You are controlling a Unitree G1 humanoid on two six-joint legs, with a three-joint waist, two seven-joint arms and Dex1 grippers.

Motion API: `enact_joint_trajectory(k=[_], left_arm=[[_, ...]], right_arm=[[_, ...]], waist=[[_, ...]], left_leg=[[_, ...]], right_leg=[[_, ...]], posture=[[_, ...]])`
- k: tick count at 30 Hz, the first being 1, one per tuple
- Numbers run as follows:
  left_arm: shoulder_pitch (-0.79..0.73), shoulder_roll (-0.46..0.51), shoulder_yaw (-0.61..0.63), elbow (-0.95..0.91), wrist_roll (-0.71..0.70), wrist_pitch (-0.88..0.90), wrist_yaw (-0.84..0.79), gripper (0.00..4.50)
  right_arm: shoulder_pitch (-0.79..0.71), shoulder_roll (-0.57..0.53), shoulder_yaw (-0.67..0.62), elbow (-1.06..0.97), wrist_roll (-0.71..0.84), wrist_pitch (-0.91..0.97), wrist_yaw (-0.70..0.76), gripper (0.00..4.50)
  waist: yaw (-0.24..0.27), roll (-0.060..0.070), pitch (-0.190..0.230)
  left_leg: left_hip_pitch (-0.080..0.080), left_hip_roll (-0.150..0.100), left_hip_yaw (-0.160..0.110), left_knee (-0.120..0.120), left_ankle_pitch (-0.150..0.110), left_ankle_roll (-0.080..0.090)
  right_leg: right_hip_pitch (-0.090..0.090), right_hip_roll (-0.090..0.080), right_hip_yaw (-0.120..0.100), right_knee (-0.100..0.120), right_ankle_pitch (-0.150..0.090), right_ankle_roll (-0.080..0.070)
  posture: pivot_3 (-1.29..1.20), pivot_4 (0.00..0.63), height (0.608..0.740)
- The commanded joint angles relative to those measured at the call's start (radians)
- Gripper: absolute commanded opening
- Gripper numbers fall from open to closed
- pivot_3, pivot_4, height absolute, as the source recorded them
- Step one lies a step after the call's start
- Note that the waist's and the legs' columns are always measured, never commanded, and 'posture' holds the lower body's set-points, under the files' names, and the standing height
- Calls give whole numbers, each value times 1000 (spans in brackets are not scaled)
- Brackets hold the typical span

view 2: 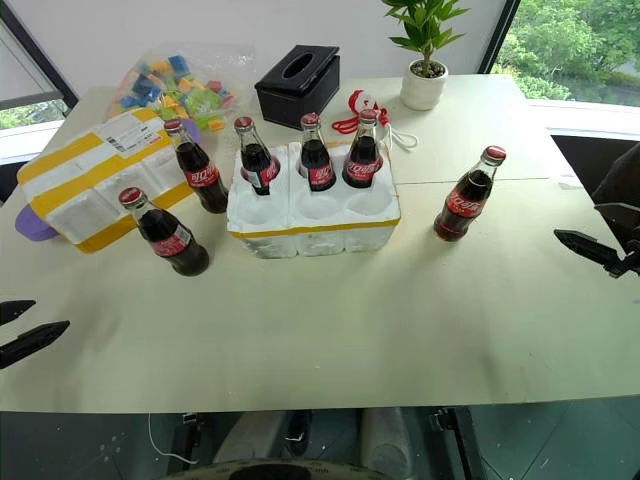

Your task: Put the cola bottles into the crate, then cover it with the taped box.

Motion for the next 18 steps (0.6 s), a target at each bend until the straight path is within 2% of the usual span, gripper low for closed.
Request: enact_joint_trajectory(k=[1, 15, 18], left_arm=[[13, -2, 34, -29, 0, -29, -24, 4477], [-26, 16, 28, -35, -9, 13, -15, 4477], [-86, 14, 35, -83, -70, 54, 0, 4477]], right_arm=[[-22, -4, -6, 7, -14, -38, -25, 4500], [-21, 4, -20, 7, 16, 12, -29, 4500], [-41, 4, -27, -7, 47, 60, -15, 4500]], waist=[[0, 0, 0], [1, 0, 0], [4, 0, 0]], left_leg=[[0, 0, 0, 0, 0, 0], [0, 0, 0, 0, 0, 0], [0, 0, 0, 0, 0, 0]], right_leg=[[0, 0, 0, 0, 0, 0], [0, 0, 0, 0, 0, 0], [0, 0, 0, 0, 0, 0]], posture=[[0, 150, 732], [0, 150, 732], [0, 150, 732]])
